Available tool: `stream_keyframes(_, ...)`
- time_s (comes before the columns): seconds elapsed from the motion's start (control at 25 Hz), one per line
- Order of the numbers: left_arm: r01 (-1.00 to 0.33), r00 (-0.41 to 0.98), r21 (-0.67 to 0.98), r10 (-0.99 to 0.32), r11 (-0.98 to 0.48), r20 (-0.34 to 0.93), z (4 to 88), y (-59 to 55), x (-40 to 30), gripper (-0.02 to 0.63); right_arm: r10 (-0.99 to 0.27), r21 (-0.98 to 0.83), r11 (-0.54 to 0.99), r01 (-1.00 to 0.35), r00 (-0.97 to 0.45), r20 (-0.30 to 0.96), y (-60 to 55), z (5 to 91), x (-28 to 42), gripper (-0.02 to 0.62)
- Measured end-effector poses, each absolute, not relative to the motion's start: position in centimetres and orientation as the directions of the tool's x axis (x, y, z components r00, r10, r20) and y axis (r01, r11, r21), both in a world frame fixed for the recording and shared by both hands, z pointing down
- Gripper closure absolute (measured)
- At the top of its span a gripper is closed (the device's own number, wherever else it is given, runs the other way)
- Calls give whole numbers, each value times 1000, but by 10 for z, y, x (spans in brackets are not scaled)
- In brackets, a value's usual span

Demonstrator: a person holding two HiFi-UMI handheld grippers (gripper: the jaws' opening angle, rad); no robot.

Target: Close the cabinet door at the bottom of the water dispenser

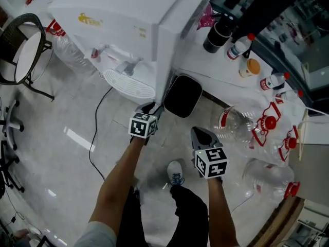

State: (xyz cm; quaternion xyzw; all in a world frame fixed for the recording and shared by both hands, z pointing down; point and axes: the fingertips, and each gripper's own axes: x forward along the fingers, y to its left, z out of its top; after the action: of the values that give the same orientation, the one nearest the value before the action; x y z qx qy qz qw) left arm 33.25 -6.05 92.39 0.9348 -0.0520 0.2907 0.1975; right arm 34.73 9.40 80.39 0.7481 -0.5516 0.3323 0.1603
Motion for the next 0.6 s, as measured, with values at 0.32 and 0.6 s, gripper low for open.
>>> stream_keyframes(0.32,-225,819,379,36,-897,572,895,-56,301,459,-711,-126,-332,-935,159,685,90,768,338,569)
stream_keyframes(0.6,-321,820,330,-86,-888,566,783,-111,228,547,-763,-75,-240,-968,140,631,44,656,326,569)
